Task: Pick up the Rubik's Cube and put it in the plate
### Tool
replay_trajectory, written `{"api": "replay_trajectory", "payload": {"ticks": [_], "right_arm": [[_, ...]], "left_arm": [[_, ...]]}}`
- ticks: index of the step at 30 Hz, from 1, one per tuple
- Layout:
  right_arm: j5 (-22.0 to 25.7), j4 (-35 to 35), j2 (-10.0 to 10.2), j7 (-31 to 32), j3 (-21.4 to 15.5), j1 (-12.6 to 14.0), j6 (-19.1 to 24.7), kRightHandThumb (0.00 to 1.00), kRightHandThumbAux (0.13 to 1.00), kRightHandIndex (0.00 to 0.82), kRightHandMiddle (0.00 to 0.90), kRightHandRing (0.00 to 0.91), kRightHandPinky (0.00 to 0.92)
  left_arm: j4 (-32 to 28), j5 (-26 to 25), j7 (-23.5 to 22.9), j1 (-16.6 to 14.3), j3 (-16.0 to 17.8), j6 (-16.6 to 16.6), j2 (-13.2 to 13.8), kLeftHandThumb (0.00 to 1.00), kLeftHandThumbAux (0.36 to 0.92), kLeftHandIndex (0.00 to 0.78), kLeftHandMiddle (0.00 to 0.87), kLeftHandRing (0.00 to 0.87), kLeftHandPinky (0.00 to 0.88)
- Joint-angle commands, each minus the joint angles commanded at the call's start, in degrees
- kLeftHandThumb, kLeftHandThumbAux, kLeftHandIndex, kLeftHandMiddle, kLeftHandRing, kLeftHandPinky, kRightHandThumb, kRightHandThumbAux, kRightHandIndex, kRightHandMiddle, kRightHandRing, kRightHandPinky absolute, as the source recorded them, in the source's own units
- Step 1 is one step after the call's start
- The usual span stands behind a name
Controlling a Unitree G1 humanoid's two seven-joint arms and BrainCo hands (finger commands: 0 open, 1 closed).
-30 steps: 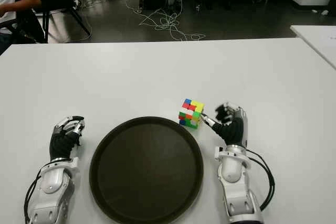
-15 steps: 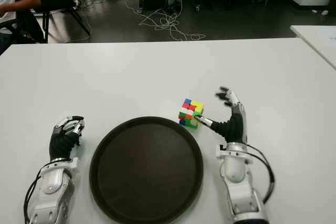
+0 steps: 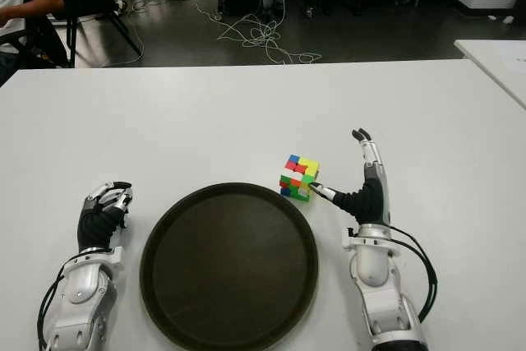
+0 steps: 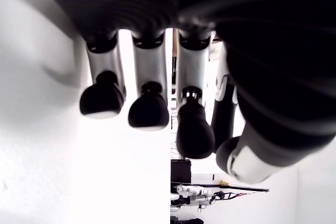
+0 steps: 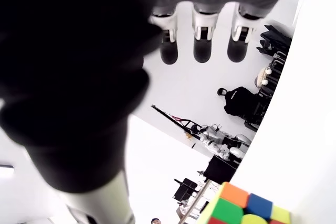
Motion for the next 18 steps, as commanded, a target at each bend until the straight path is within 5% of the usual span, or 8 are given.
{"api": "replay_trajectory", "payload": {"ticks": [18], "right_arm": [[-1.8, -1.9, -2.2, 3.4, 0.9, -0.3, 4.2, 0.0, 0.966, 0.014, 0.046, 0.036, 0.049]], "left_arm": [[-0.9, 0.2, 0.0, 0.2, -0.5, 1.0, -0.2, 0.711, 0.705, 0.444, 0.791, 0.819, 0.821]]}}
